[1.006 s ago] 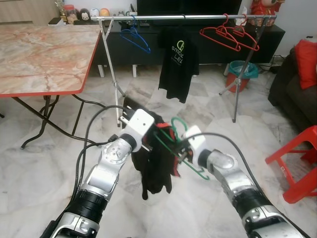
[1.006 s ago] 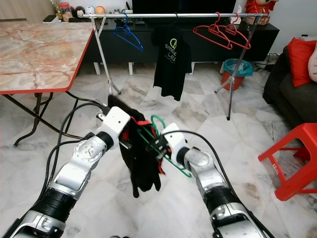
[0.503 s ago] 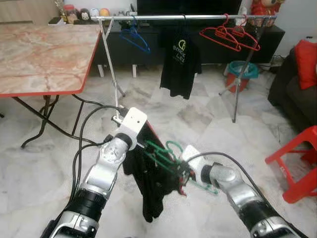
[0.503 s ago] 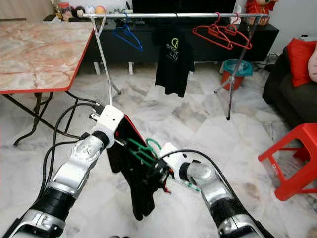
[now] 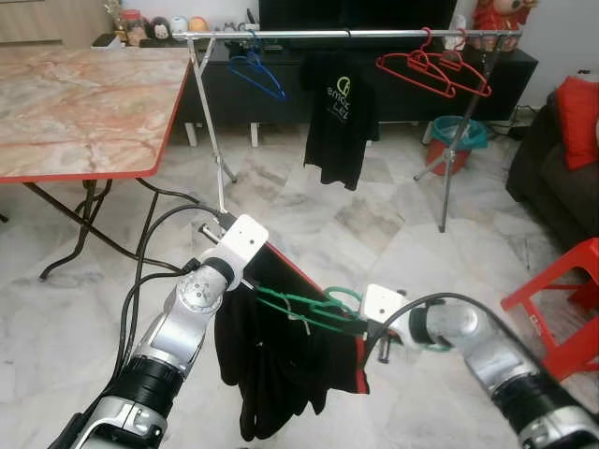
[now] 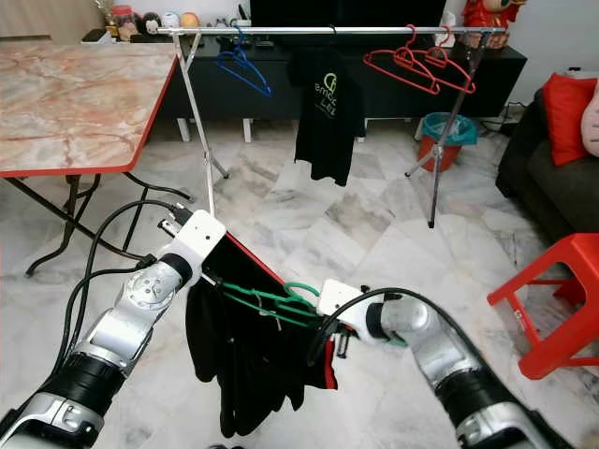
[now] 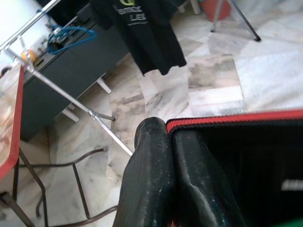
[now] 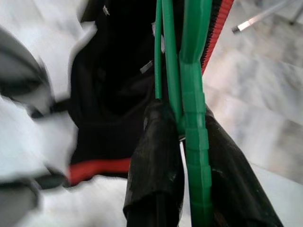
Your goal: Hang hanger
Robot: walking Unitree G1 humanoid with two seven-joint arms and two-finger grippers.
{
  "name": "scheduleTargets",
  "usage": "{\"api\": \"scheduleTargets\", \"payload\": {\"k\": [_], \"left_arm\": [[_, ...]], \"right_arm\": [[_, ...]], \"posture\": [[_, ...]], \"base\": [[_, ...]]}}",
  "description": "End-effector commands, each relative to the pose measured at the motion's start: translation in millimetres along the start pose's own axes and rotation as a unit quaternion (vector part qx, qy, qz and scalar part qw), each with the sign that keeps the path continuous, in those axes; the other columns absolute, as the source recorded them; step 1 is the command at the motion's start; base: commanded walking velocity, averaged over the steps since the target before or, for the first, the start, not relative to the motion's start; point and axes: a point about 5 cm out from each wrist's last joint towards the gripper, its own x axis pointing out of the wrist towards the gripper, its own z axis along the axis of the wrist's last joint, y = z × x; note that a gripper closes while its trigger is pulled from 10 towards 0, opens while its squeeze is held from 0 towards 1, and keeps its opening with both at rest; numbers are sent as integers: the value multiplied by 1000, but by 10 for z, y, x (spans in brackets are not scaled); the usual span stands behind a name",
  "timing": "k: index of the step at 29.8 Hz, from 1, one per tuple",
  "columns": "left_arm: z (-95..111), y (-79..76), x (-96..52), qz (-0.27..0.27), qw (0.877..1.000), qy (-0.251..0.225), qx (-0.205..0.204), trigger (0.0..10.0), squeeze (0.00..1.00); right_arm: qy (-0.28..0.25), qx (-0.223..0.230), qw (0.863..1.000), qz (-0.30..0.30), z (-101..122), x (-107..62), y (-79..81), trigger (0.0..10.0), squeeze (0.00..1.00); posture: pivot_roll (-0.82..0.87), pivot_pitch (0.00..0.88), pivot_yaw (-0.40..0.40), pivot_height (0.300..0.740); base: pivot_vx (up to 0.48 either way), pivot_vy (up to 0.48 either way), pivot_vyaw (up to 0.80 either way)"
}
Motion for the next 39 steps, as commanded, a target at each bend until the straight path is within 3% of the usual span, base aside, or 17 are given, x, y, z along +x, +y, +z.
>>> {"api": "scheduleTargets", "payload": {"k": [1,3,6,11,19,25,28,31,35,39], "left_arm": [[-32,420,-71,67,997,10,39,0,0],[-65,413,-82,57,997,15,43,0,0],[-104,368,-92,32,998,20,49,0,0],[-114,290,-91,3,998,16,58,0,0],[-170,105,-143,-79,994,14,74,0,0],[-250,18,-250,-159,983,12,93,0,0],[-315,-42,-326,-207,972,20,110,0,0],[-329,-88,-352,-231,966,21,116,0,0],[-364,-125,-401,-266,955,34,128,0,0],[-388,-125,-406,-273,950,40,144,0,0]], "right_arm": [[115,20,993,33,-524,-135,157,10000,0],[111,24,993,35,-508,-163,119,10000,0],[129,-12,991,44,-490,-204,60,10000,0],[99,-12,991,90,-402,-217,89,10000,0],[102,-31,990,89,-389,-286,-18,10000,0],[87,-25,991,97,-357,-384,-95,10000,0],[130,-44,987,86,-439,-451,-168,10000,0],[133,-43,986,92,-438,-474,-177,10000,0],[181,-76,977,81,-519,-498,-213,10000,0],[172,-89,979,67,-475,-474,-238,10000,0]], "posture": [[37,0,-14,740],[38,0,-13,740],[35,0,-11,740],[35,0,-11,740],[37,0,-10,740],[38,0,-8,740],[37,0,-8,740],[37,0,-8,740],[37,0,-8,740],[37,0,-8,740]], "base": [[0,0,0],[0,0,0],[0,0,0],[0,0,0],[0,0,0],[0,0,0],[0,0,0],[0,0,0],[0,0,0],[0,0,0]]}}
